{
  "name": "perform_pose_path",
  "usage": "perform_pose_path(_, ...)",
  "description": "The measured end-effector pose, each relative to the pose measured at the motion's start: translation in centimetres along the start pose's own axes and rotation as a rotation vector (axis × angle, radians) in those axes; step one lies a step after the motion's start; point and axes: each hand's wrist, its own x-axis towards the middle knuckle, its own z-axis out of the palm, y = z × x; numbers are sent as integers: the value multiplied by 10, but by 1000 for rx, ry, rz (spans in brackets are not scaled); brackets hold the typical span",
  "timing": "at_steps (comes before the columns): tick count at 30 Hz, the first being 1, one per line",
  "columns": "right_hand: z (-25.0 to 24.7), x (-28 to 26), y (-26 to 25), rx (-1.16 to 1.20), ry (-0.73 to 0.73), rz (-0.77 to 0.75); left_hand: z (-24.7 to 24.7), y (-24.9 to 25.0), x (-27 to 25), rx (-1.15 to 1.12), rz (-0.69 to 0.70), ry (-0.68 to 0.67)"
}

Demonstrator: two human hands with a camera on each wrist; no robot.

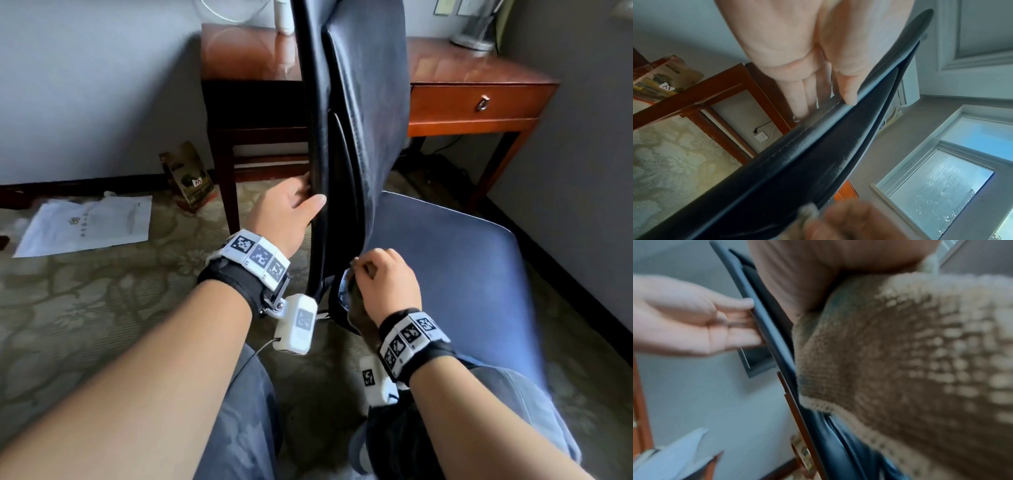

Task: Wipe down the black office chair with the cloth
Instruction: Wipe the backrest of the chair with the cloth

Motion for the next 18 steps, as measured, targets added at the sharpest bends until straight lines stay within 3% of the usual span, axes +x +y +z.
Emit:
perform_pose_path(3, -31, 14, -31, 135, 161, -96, -3, 14, -6, 56, 7, -18)
perform_pose_path(8, -96, 53, -102, 203, 354, -333, -18, 64, 0, 143, 130, 78)
perform_pose_path(13, -97, 73, -122, -11, 289, -433, -27, 81, 1, 260, 173, 128)
perform_pose_path(18, -71, 51, -78, -76, 172, -345, -24, 69, 11, 163, 148, 66)
